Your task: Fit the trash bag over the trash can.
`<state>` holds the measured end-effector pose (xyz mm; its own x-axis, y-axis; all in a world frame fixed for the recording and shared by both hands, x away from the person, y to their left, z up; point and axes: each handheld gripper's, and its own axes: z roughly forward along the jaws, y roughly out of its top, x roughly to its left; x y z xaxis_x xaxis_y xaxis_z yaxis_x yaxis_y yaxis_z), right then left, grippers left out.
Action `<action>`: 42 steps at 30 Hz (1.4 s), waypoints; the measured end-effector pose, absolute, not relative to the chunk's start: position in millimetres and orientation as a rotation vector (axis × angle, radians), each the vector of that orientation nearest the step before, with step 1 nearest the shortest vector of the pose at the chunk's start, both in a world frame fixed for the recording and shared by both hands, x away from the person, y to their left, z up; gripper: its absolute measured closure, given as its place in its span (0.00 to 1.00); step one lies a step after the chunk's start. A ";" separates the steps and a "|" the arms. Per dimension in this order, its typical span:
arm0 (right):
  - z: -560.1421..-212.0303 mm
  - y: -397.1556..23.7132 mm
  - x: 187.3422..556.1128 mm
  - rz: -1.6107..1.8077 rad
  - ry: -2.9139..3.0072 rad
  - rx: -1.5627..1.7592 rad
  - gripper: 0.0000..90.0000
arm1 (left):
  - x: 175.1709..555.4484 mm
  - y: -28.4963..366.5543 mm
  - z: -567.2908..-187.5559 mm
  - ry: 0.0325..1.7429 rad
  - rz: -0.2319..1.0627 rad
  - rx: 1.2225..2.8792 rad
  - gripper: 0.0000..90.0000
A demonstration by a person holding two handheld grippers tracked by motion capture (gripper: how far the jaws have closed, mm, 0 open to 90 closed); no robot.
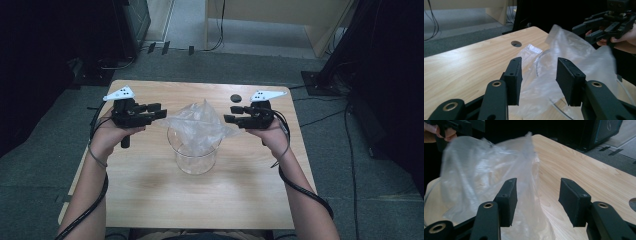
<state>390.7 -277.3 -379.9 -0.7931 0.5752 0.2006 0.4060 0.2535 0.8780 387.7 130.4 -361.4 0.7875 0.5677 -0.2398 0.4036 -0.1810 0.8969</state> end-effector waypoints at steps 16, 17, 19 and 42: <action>-371.2 -273.7 383.0 1.576 2.415 0.925 0.55 | 375.8 116.9 -346.1 0.665 0.136 1.856 0.55; -371.2 -273.7 383.0 1.576 2.415 0.925 0.55 | 375.8 116.9 -346.1 0.665 0.136 1.856 0.55; -370.9 -272.9 381.4 1.568 2.431 0.919 0.55 | 375.5 112.7 -347.6 0.659 0.128 1.867 0.55; -365.8 -266.1 374.6 1.658 2.450 0.915 0.54 | 372.3 90.8 -346.9 0.619 0.129 1.898 0.52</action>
<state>374.6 -266.1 -365.8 -0.8245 0.4912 0.2809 0.4433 0.2523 0.8601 372.3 90.8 -346.9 0.8585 0.4744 -0.1948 0.3573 -0.2809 0.8907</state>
